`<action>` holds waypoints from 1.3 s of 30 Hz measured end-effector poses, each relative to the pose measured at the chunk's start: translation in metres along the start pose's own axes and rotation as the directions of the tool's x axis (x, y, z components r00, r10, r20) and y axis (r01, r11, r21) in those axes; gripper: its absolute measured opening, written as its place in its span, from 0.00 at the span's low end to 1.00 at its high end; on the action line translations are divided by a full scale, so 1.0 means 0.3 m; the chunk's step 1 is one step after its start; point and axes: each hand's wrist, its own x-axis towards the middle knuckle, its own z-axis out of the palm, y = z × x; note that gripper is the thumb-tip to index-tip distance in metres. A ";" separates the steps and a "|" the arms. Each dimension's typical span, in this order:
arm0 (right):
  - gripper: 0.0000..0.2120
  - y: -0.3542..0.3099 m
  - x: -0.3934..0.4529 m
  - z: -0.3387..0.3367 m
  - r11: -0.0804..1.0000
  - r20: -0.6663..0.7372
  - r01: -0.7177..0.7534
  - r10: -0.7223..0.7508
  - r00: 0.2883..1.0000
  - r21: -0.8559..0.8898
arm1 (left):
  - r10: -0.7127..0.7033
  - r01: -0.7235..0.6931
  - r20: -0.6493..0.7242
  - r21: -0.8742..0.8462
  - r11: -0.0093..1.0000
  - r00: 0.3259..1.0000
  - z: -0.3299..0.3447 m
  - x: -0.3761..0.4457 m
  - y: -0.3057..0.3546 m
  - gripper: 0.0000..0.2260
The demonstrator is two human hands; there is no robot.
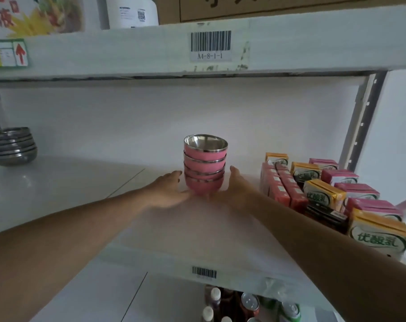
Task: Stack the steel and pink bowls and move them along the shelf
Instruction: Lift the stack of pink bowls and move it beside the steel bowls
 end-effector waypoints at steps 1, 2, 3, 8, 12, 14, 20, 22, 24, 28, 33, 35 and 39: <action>0.75 -0.008 0.010 0.001 1.000 -0.006 -0.010 0.010 1.000 0.014 | 0.023 -0.023 -0.011 -0.033 0.999 1.000 -0.003 0.021 -0.006 0.44; 0.78 -0.011 0.019 0.005 1.000 -0.015 -0.007 0.007 1.000 0.022 | 0.049 -0.050 -0.016 -0.055 0.997 0.999 -0.008 0.043 -0.013 0.44; 0.80 -0.009 0.027 0.011 1.000 -0.026 0.006 -0.005 1.000 0.023 | 0.084 -0.085 -0.015 -0.069 0.994 0.996 -0.013 0.062 -0.020 0.44; 0.30 0.041 0.100 0.027 0.952 -0.022 0.279 -0.279 0.960 0.126 | 0.366 -0.351 0.002 -0.281 0.893 0.931 -0.028 0.132 -0.042 0.21; 0.29 0.011 0.104 0.022 0.949 -0.048 0.295 -0.291 0.955 0.112 | 0.408 -0.399 -0.049 -0.351 0.847 0.911 -0.021 0.156 -0.068 0.13; 0.26 -0.011 0.106 0.016 0.957 -0.065 0.279 -0.274 0.959 0.084 | 0.343 -0.343 -0.069 -0.384 0.857 0.937 -0.041 0.150 -0.080 0.22; 0.41 -0.115 0.072 0.010 0.959 -0.056 0.267 -0.262 0.963 0.096 | 0.212 -0.246 -0.135 -0.334 0.910 0.968 -0.134 0.072 -0.111 0.34; 0.43 -0.152 0.052 0.028 0.951 -0.028 0.292 -0.291 0.956 0.100 | 0.176 -0.215 -0.145 -0.324 0.921 0.974 -0.160 0.024 -0.135 0.35; 0.37 -0.181 0.047 0.068 0.926 0.021 0.354 -0.360 0.933 0.131 | 0.133 -0.175 -0.151 -0.313 0.934 0.979 -0.184 -0.046 -0.163 0.35; 0.36 -0.278 0.020 0.184 0.888 0.104 0.398 -0.429 0.897 0.228 | 0.065 -0.127 -0.193 -0.326 0.937 0.979 -0.235 -0.208 -0.238 0.39; 0.38 -0.419 -0.045 0.323 0.826 0.234 0.485 -0.552 0.801 0.289 | -0.065 -0.004 -0.234 -0.284 0.959 0.970 -0.310 -0.458 -0.318 0.35; 0.39 -0.465 -0.082 0.381 0.813 0.265 0.491 -0.572 0.777 0.313 | -0.111 0.036 -0.254 -0.284 0.958 0.961 -0.328 -0.553 -0.351 0.32; 0.38 -0.555 -0.160 0.497 0.793 0.291 0.509 -0.601 0.744 0.336 | -0.188 0.091 -0.297 -0.312 0.946 0.936 -0.360 -0.715 -0.429 0.31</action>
